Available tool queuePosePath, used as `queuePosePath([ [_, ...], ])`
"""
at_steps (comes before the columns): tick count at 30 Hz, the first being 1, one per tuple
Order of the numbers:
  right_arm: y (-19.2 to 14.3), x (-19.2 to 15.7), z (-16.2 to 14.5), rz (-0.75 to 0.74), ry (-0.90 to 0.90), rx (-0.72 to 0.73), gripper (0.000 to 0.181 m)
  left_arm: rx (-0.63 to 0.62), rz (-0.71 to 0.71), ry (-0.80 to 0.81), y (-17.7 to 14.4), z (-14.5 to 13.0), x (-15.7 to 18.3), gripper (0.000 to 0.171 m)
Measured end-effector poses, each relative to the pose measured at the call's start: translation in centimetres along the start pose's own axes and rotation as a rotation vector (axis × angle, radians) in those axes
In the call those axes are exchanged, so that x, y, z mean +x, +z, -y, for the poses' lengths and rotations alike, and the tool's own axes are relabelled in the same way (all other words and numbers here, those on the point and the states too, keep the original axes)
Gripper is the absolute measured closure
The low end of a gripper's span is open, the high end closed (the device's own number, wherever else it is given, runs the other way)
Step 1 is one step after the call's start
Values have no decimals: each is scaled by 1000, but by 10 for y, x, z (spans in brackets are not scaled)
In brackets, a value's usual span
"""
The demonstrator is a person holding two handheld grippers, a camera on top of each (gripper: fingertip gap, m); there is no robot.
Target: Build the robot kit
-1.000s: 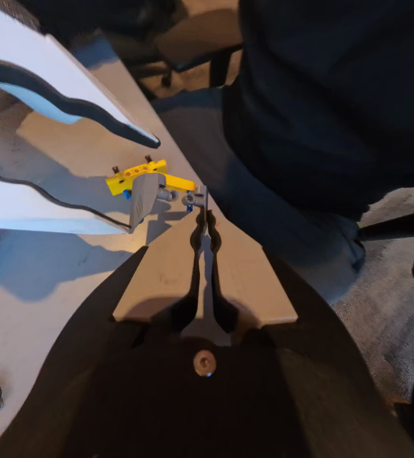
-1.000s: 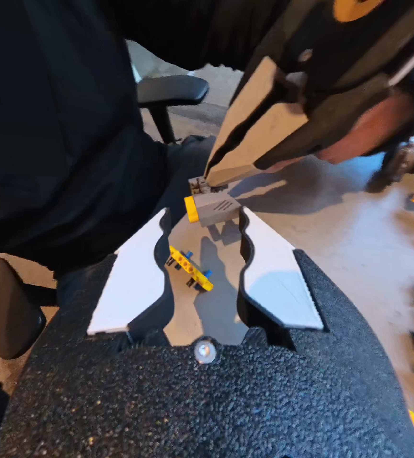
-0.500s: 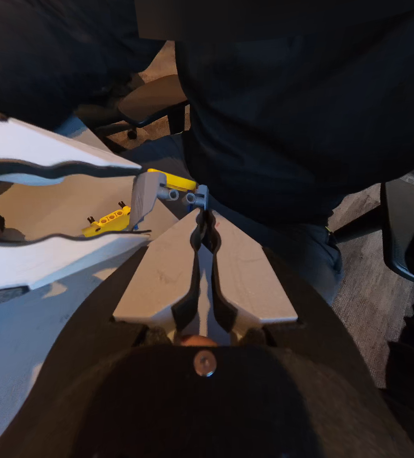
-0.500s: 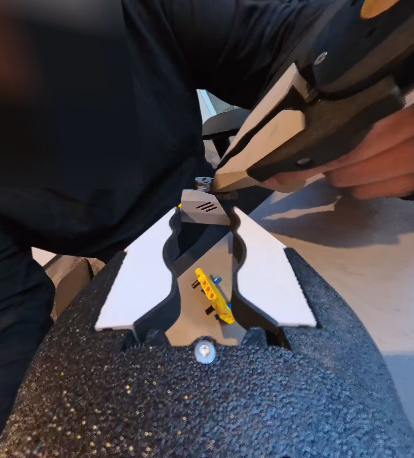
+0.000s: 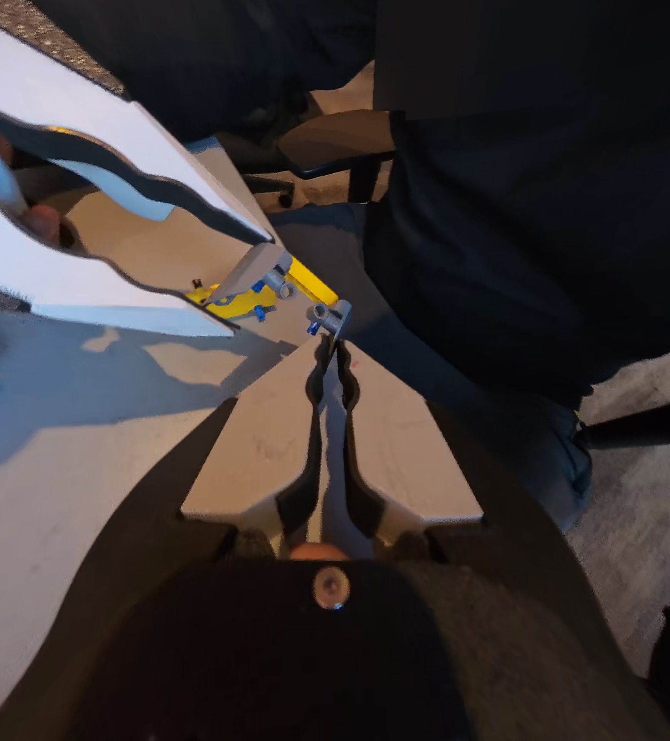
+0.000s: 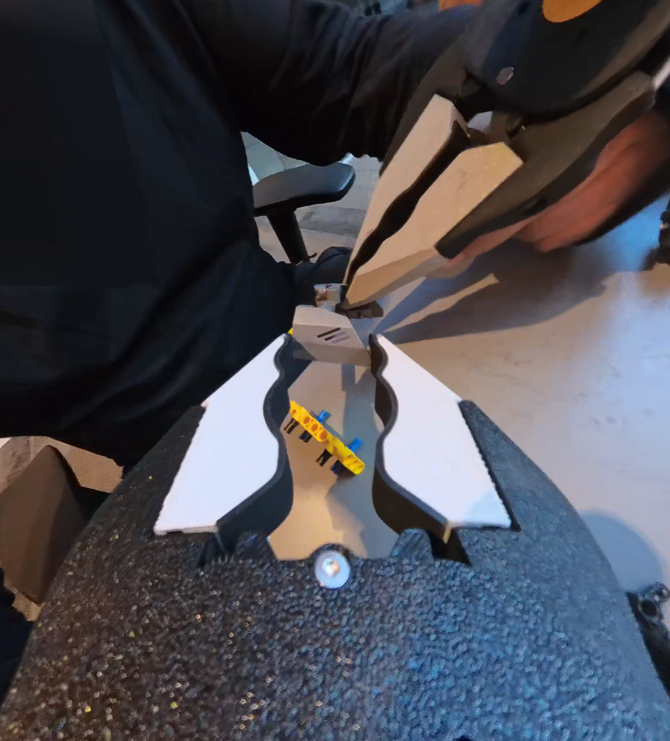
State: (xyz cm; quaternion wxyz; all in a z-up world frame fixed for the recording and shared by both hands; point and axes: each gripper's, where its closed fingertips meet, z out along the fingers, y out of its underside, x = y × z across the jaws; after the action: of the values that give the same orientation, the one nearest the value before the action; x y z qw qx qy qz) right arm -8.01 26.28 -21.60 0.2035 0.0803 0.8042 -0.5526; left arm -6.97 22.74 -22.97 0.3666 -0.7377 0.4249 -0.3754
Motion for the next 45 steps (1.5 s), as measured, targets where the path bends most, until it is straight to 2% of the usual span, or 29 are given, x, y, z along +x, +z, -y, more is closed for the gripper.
queuePosePath([
  [6, -5, 18, -15, -135, 12, -73, 143, -38, 167, -106, -5, -18, -17, 169],
  [13, -3, 36, -37, -240, 33, -220, 142, -125, 246, -240, -9, -38, -29, 167],
  [16, -4, 40, -46, -274, 37, -266, 141, -85, 284, -297, -11, -32, -36, 152],
  [20, -6, 43, -47, -313, 0, -275, 141, -90, 375, -226, -12, -31, -39, 150],
  [23, -8, 42, -45, -325, -36, -267, 140, -154, 425, -120, -9, -34, -36, 148],
  [27, -11, 45, -49, -368, -112, -308, 141, -268, 389, -93, -6, -43, -38, 151],
  [33, -16, 43, -43, -378, -157, -302, 141, -333, 254, -7, 2, -41, -32, 163],
  [39, -5, 39, -37, -295, -185, -327, 135, -415, 151, 67, 4, -42, -26, 164],
  [41, 1, 31, -44, -234, -162, -342, 136, -446, 121, 89, 5, -43, -23, 164],
  [43, 3, 28, -47, -225, -172, -347, 138, -463, 99, 101, 7, -42, -20, 164],
  [45, 1, 29, -47, -239, -186, -352, 146, -466, 102, 101, 8, -42, -21, 164],
])
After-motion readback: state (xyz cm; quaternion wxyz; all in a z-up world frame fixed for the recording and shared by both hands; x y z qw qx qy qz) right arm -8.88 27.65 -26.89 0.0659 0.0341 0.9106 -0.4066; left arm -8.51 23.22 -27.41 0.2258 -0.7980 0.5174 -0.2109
